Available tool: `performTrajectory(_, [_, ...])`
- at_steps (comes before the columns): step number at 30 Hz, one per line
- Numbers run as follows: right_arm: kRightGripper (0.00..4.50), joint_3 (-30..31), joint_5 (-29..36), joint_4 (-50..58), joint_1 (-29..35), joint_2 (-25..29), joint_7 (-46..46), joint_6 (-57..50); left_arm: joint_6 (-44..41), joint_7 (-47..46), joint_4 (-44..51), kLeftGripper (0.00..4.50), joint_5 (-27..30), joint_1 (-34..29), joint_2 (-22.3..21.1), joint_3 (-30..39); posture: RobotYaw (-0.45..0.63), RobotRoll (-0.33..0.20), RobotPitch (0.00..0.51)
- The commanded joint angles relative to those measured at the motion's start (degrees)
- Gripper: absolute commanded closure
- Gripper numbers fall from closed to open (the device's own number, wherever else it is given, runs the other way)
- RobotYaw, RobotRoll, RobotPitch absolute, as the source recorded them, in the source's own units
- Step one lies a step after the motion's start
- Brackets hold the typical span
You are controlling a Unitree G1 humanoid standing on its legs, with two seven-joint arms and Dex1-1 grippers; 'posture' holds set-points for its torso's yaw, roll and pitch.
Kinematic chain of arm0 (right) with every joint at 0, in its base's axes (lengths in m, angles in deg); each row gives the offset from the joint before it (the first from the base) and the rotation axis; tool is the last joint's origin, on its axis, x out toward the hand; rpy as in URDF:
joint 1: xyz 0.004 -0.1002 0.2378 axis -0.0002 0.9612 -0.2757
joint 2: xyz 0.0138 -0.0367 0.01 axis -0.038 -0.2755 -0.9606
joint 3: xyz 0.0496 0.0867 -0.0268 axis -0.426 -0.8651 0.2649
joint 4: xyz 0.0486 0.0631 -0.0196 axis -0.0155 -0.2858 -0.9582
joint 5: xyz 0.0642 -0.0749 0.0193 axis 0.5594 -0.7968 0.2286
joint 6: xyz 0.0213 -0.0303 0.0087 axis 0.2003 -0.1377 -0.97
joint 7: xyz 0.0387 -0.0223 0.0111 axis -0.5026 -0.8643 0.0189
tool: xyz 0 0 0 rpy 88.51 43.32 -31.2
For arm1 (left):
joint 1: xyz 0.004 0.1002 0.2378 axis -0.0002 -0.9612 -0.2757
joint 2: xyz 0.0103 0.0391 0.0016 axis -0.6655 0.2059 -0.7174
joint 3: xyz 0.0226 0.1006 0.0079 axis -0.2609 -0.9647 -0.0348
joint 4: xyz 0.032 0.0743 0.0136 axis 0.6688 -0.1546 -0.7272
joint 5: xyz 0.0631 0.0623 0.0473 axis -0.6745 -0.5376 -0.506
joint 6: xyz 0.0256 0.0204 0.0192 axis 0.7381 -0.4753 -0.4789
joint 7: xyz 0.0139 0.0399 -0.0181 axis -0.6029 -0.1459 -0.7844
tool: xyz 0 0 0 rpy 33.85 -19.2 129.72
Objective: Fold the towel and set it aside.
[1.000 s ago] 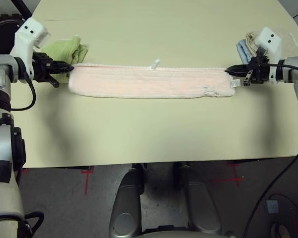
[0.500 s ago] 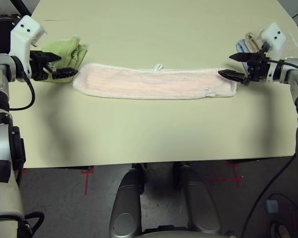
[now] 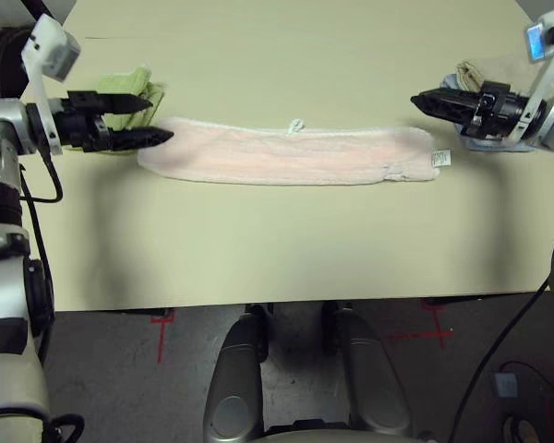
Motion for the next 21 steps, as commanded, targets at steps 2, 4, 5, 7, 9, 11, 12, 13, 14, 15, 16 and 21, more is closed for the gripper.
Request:
performTrajectory(2, [0.04, -1.0, -1.2, 2.8, 3.3, -2.1, -4.1, 12.8, 7.2, -1.3, 1.7, 0.00, 1.6, -2.2, 2.0, 1.6, -0.05, 0.000, 0.279])
performTrajectory(4, [0.04, -0.9, -1.2, 2.8, 4.9, -2.9, -4.4, 16.1, 12.1, -0.9, 2.1, 0.00, 2.3, -4.0, 3.1, 1.7, -0.05, 0.000, 0.278])
performTrajectory(5, [0.04, -0.9, -0.8, 2.9, 5.3, -3.1, -4.3, 16.4, 13.5, -0.7, 2.3, 0.00, 2.6, -4.6, 3.5, 1.8, -0.05, 0.000, 0.278])
performTrajectory(7, [0.04, -2.0, 1.1, 3.8, 6.1, -3.8, -5.3, 14.5, 16.1, 0.3, 2.8, 0.00, 3.4, -5.7, 4.0, 2.0, -0.04, 0.000, 0.278])
performTrajectory(9, [0.04, -4.4, 4.6, 4.9, 5.9, -4.2, -8.8, 6.5, 13.9, 1.0, 3.4, 0.00, 4.4, -6.1, 4.0, 2.0, -0.04, 0.000, 0.278])
performTrajectory(11, [0.04, -6.5, 7.8, 6.3, 5.4, -4.3, -12.3, -1.3, 12.2, 2.0, 4.0, 0.00, 5.3, -6.3, 3.9, 1.8, -0.04, 0.000, 0.278])
performTrajectory(12, [0.04, -7.8, 9.6, 7.1, 4.9, -4.3, -14.7, -6.1, 11.3, 2.2, 4.4, 0.00, 5.7, -6.4, 3.8, 1.8, -0.04, 0.000, 0.278])
performTrajectory(13, [0.04, -9.5, 11.8, 8.0, 4.5, -4.3, -17.1, -11.5, 10.1, 2.4, 5.0, 0.00, 6.1, -6.6, 3.7, 1.7, -0.04, 0.000, 0.278])
performTrajectory(14, [0.04, -11.1, 13.7, 8.5, 4.0, -4.0, -19.8, -17.3, 9.4, 2.4, 5.5, 0.00, 6.4, -6.8, 3.7, 1.7, -0.04, 0.000, 0.278])
performTrajectory(15, [0.04, -12.2, 15.1, 9.0, 3.8, -3.9, -21.9, -21.5, 8.9, 2.3, 6.0, 0.00, 6.5, -7.0, 3.7, 1.7, -0.04, 0.000, 0.278])
performTrajectory(16, [0.04, -12.9, 16.5, 10.0, 4.0, -3.2, -22.9, -25.9, 8.5, 1.9, 6.4, 0.00, 6.6, -7.3, 3.8, 1.7, -0.04, 0.000, 0.278])
performTrajectory(21, [0.04, -20.1, 23.3, 10.1, 5.1, -0.1, -27.2, -42.5, 6.9, 0.5, 8.8, 0.00, 7.2, -9.1, 4.0, 2.0, -0.04, 0.000, 0.280])
